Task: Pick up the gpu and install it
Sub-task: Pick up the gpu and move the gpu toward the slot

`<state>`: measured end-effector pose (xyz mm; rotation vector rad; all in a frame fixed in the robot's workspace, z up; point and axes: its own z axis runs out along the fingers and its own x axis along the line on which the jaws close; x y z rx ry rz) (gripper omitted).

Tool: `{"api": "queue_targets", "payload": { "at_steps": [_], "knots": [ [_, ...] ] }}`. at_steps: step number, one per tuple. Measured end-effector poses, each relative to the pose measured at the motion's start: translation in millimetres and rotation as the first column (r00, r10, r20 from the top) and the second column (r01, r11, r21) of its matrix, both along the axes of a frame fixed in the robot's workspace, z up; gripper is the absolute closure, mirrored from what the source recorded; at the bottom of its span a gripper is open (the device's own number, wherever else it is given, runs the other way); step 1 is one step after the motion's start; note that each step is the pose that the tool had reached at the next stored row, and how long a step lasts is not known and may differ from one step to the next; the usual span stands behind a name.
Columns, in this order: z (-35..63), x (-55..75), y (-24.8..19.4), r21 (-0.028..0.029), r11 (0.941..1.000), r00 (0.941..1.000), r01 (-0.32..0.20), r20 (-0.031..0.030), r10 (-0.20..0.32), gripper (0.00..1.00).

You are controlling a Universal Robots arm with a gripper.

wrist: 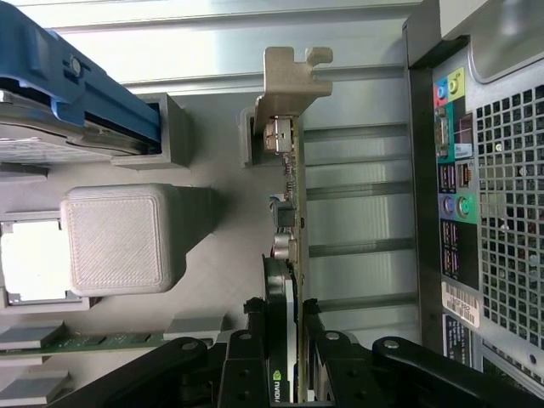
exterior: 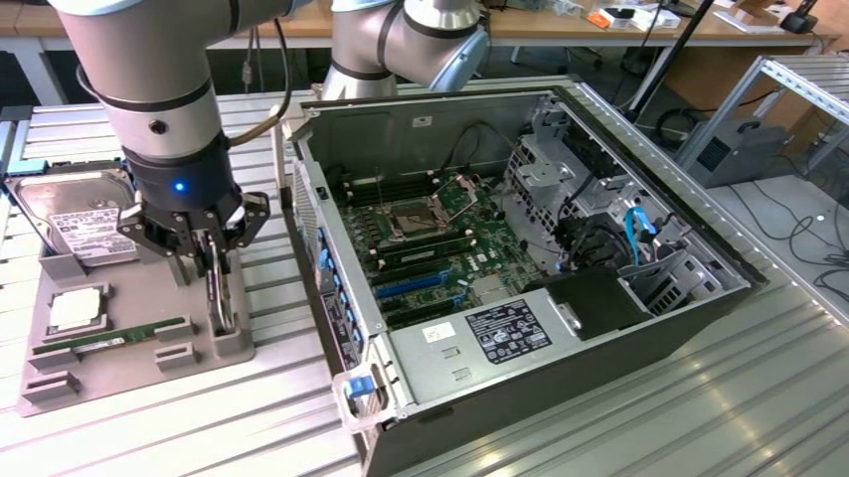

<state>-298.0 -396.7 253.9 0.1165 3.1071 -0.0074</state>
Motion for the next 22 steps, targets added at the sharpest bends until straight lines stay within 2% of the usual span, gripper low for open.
{"api": "queue_targets", "payload": {
  "at_steps": [9,22],
  "knots": [
    [2.2,0.0,0.0,0.0000,1.0000,1.0000,0.000,-0.0002,0.000,0.73],
    [10.9,0.0,0.0,0.0000,1.0000,1.0000,0.000,-0.0001,0.000,0.73]
  ]
}}
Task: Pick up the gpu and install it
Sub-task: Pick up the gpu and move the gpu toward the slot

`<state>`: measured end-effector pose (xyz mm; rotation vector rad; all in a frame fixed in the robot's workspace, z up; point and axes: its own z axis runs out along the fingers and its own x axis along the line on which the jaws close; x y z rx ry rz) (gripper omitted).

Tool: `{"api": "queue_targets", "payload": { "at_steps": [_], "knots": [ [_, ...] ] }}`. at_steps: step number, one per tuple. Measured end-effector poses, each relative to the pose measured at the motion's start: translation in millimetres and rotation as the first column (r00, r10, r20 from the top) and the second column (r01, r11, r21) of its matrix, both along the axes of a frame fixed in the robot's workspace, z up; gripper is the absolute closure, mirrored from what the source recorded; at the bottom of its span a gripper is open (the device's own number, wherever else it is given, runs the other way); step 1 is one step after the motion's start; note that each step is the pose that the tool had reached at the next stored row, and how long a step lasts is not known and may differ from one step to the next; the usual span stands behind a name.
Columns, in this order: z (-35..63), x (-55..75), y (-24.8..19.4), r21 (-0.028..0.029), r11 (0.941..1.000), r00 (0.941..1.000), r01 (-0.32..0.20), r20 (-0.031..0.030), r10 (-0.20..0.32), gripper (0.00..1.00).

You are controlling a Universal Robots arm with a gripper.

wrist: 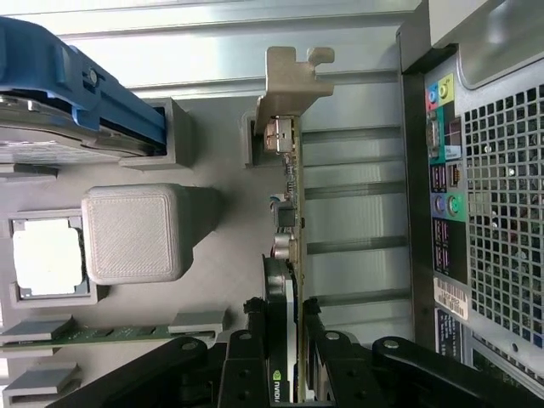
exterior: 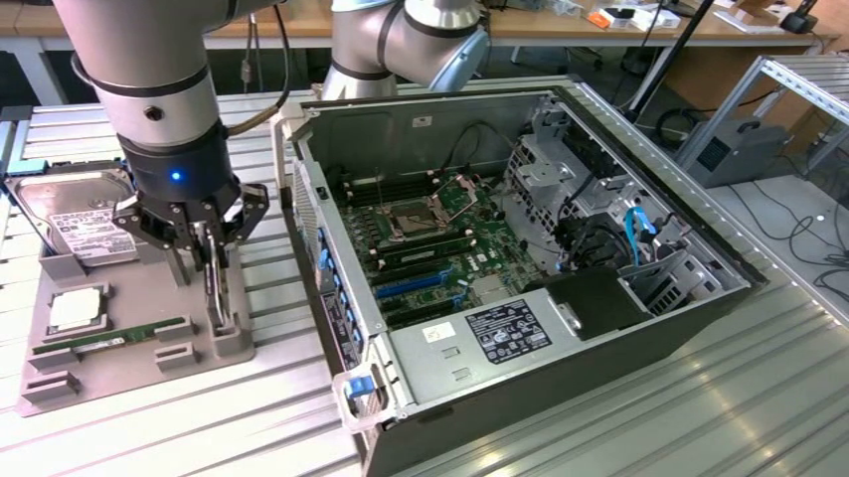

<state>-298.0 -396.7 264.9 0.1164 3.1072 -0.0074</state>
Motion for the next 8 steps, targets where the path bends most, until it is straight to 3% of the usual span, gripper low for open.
{"api": "queue_targets", "payload": {
  "at_steps": [8],
  "knots": [
    [4.9,0.0,0.0,0.0000,1.0000,1.0000,0.000,0.0000,0.000,0.73]
  ]
}}
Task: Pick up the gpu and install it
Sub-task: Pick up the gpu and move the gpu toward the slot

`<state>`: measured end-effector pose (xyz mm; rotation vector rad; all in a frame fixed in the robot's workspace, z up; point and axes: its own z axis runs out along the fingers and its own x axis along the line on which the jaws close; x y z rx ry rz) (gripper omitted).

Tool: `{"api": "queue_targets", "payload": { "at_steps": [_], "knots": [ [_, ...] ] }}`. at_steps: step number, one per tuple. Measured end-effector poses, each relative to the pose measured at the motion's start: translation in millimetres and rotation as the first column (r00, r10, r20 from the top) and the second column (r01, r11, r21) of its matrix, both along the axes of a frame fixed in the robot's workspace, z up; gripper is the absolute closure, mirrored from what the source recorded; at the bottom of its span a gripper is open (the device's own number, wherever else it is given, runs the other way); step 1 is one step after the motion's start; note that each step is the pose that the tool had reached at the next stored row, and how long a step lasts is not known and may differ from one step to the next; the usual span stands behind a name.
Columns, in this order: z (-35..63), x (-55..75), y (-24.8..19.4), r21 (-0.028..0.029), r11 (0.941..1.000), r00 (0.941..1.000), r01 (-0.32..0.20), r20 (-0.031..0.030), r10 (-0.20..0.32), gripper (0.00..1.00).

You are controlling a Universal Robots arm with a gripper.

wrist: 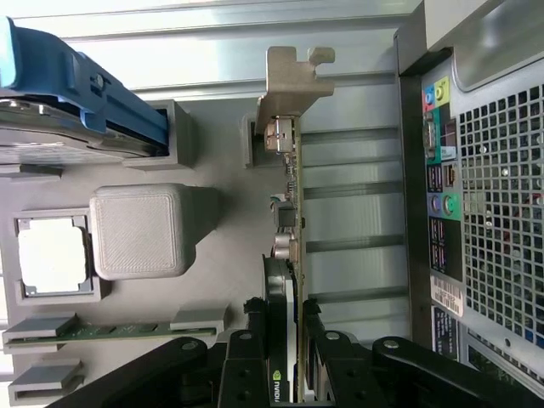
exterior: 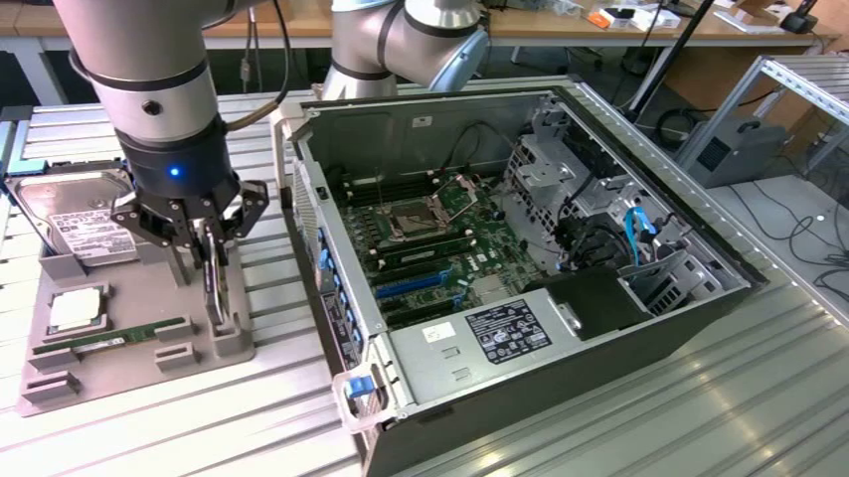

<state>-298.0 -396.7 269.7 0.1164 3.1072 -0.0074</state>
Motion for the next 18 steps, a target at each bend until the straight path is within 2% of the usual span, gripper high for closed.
{"api": "queue_targets", "payload": {
  "at_steps": [18],
  "knots": [
    [8.1,0.0,0.0,0.0000,1.0000,1.0000,0.000,0.0000,0.000,0.73]
  ]
}}
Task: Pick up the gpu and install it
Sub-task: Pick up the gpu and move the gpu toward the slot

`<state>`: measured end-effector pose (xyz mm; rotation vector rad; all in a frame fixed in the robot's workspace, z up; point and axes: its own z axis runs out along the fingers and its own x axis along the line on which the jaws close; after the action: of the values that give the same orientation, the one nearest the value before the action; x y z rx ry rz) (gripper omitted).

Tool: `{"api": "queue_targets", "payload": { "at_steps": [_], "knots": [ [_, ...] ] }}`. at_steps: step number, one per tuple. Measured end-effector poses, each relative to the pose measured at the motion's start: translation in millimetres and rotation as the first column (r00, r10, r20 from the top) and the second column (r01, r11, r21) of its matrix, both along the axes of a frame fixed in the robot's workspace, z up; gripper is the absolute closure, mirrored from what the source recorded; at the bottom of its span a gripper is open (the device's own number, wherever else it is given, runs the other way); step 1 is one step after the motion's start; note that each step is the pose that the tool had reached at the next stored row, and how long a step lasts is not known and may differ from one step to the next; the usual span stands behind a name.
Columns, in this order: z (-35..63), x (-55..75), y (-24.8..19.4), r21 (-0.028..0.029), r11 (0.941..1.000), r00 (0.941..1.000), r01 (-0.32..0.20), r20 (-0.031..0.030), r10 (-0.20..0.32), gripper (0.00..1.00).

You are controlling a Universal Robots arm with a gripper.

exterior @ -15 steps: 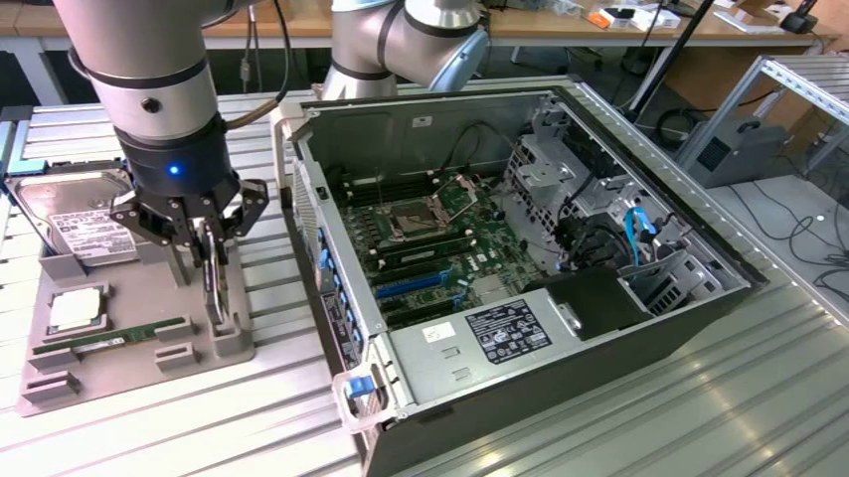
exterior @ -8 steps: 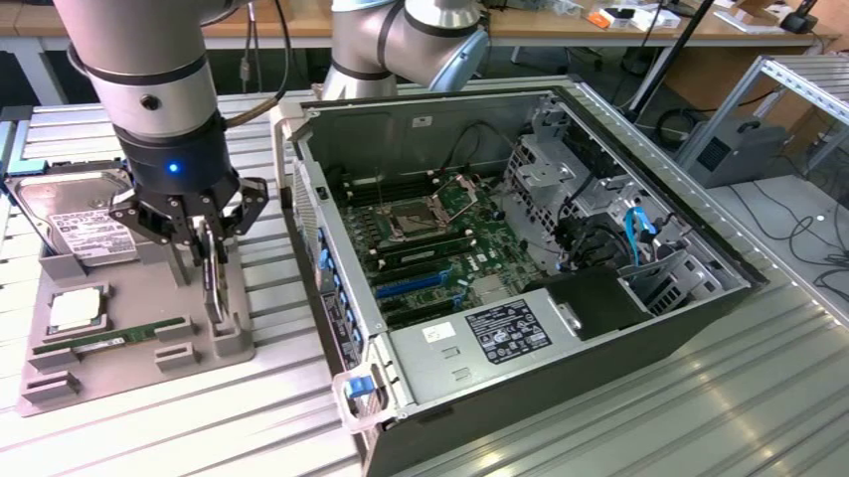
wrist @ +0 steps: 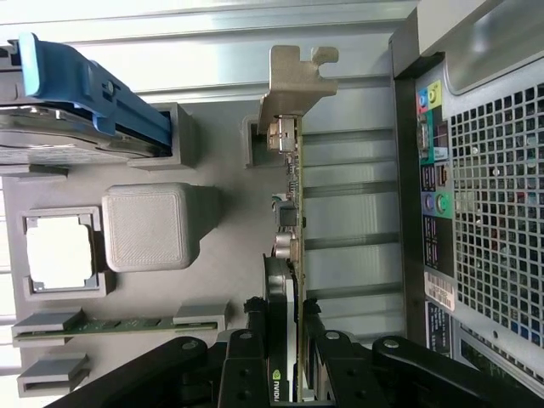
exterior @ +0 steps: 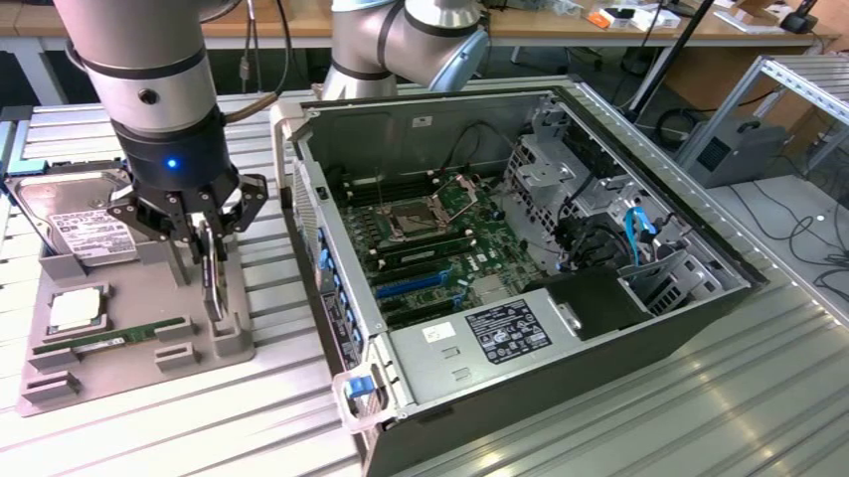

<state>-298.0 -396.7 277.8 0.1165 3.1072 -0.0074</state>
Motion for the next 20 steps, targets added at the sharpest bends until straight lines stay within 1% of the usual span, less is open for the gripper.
{"api": "queue_targets", "payload": {
  "at_steps": [20],
  "knots": [
    [6.3,0.0,0.0,0.0001,1.0000,1.0000,0.000,0.0000,0.000,0.73]
  ]
}}
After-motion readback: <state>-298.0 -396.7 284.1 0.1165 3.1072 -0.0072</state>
